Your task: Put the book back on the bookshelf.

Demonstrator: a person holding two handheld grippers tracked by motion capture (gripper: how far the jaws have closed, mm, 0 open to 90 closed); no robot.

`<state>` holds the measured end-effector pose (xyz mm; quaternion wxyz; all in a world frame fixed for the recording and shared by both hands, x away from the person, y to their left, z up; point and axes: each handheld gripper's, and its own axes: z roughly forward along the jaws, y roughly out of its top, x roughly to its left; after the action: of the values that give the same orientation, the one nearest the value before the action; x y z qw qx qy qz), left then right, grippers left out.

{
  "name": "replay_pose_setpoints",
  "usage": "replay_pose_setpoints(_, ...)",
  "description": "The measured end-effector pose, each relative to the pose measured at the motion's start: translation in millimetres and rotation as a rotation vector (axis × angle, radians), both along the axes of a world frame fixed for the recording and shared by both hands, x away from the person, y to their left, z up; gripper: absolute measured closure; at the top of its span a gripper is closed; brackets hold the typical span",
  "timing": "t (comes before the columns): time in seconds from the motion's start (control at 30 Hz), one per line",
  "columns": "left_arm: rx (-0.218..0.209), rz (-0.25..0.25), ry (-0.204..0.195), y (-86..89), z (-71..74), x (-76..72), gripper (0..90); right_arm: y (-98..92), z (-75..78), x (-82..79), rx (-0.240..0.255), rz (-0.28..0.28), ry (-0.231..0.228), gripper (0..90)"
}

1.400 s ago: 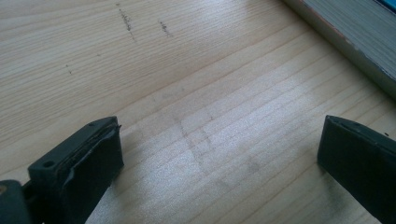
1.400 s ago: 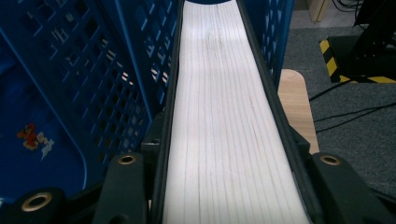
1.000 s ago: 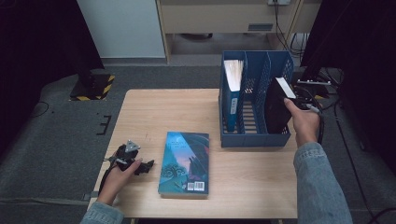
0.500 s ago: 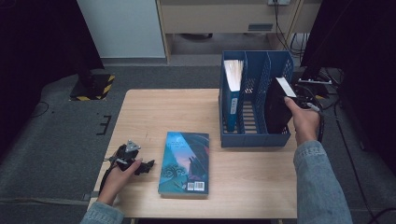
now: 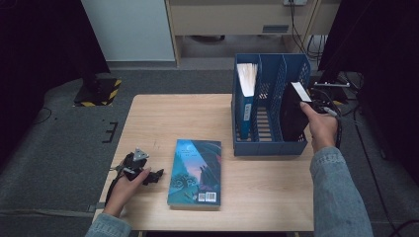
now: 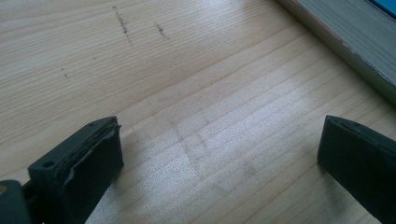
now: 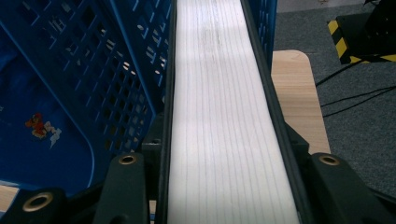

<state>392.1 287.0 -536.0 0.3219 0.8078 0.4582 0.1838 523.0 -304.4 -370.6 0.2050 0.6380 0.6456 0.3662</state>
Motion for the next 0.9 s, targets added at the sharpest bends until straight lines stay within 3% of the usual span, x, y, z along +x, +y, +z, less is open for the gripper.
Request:
replay_pose_setpoints(0.23, -0.001, 0.000, -0.001, 0.1, -0.1, -0.1, 0.0, 4.0, 3.5, 3.4, -0.029, 0.015, 0.000, 52.3)
replay_pose_setpoints(0.6, -0.006, 0.001, -0.004, -0.2, -0.5, 0.0, 0.0, 6.0, 13.6, 16.6, -0.035, 0.004, -0.014, 52.5)
replay_pose_setpoints(0.9, -0.004, -0.002, -0.007, 0.1, -0.5, 0.3, 0.0, 7.6, 12.2, 30.2, -0.040, 0.002, -0.013, 52.5)
